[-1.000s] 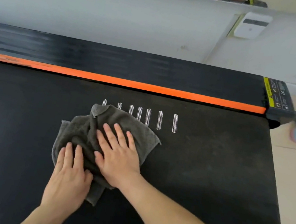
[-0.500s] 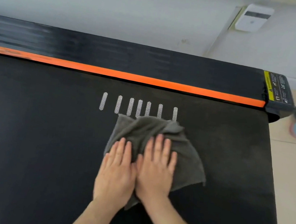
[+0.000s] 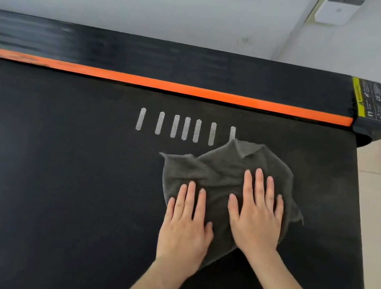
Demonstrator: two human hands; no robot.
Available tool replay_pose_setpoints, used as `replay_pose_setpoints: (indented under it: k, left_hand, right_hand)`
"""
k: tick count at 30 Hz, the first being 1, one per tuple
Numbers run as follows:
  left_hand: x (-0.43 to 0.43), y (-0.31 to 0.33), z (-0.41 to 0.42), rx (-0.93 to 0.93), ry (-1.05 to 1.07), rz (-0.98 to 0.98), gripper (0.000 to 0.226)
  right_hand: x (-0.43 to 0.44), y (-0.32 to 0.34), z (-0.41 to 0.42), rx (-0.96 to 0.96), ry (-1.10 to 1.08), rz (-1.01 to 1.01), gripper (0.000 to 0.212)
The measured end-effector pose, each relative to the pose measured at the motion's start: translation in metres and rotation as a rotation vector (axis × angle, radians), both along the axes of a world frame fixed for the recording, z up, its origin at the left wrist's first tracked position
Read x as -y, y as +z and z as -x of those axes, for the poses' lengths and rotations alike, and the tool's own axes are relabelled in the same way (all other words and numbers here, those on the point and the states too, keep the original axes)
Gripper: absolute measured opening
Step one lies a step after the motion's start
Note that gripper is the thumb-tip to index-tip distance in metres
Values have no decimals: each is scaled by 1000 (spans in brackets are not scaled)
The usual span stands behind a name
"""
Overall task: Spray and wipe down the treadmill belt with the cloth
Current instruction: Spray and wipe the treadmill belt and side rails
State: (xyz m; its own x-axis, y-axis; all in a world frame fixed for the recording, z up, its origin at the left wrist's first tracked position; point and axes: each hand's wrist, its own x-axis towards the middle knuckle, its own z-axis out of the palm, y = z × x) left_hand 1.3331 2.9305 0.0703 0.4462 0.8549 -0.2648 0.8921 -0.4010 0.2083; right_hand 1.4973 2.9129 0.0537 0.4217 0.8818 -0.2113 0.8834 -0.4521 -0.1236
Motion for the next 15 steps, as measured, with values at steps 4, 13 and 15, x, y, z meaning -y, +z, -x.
replay_pose_setpoints:
  k: [4, 13, 15]
  left_hand:
    - [-13, 2, 15, -25, -4, -2, 63]
    - [-113, 26, 109, -164, 215, 49, 75]
    - [-152, 28, 127, -184, 288, 67, 72]
  right_hand:
    - [-24, 2, 32, -33, -101, 10, 68]
    - [-175, 15, 85, -182, 414, 5, 63]
    - [-218, 16, 114, -204, 452, -1, 62]
